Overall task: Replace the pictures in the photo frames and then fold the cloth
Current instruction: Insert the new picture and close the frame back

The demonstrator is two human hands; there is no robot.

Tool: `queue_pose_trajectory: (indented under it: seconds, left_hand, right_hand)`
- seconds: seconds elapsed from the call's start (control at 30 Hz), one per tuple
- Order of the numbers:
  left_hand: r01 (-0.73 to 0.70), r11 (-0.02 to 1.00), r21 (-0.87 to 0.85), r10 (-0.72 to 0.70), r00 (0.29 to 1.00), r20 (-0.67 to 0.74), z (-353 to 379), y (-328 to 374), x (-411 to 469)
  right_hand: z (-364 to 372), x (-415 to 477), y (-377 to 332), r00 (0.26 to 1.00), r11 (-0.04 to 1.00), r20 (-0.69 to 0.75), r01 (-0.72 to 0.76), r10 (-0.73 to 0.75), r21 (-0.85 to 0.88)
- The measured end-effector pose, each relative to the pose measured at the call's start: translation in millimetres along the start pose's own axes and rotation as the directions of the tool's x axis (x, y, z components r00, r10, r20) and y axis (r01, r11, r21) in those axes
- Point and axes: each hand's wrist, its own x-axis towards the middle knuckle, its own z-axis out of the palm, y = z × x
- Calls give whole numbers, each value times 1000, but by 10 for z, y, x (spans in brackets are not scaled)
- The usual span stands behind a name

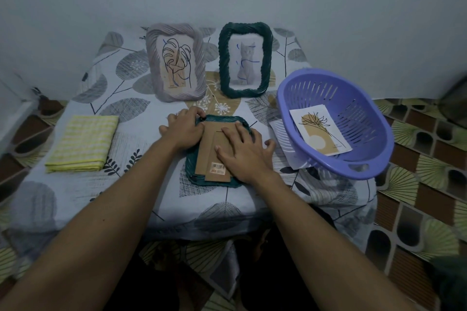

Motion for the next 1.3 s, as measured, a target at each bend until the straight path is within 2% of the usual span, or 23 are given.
queue_pose_trajectory:
  seconds: [0.17, 0.53, 0.83, 1.07, 1.3]
  left_hand:
    - [29, 999, 26, -30, 999, 36, -40, 65, -8]
    - [-6, 1000, 14, 5, 998, 61, -48, 25, 14]
    - [-46, 999, 8, 46, 999, 12, -22, -36, 22]
    - [-147, 979, -139, 143, 989, -43, -31, -213, -190]
    - [-230, 970, 75, 230, 973, 9, 93, -357, -621]
  right_hand:
    - [2, -3, 1, 1000, 1000, -7, -5, 5, 3]
    - [0, -3, 1, 1000, 1000, -3, 4, -4, -5]
    - [-16, -8, -8, 1000, 1000, -1, 2, -2, -9]
    - [-29, -10, -14, 1000, 1000, 13, 4, -4, -5]
    - [-33, -20, -19, 1000, 1000, 24, 8, -8, 16]
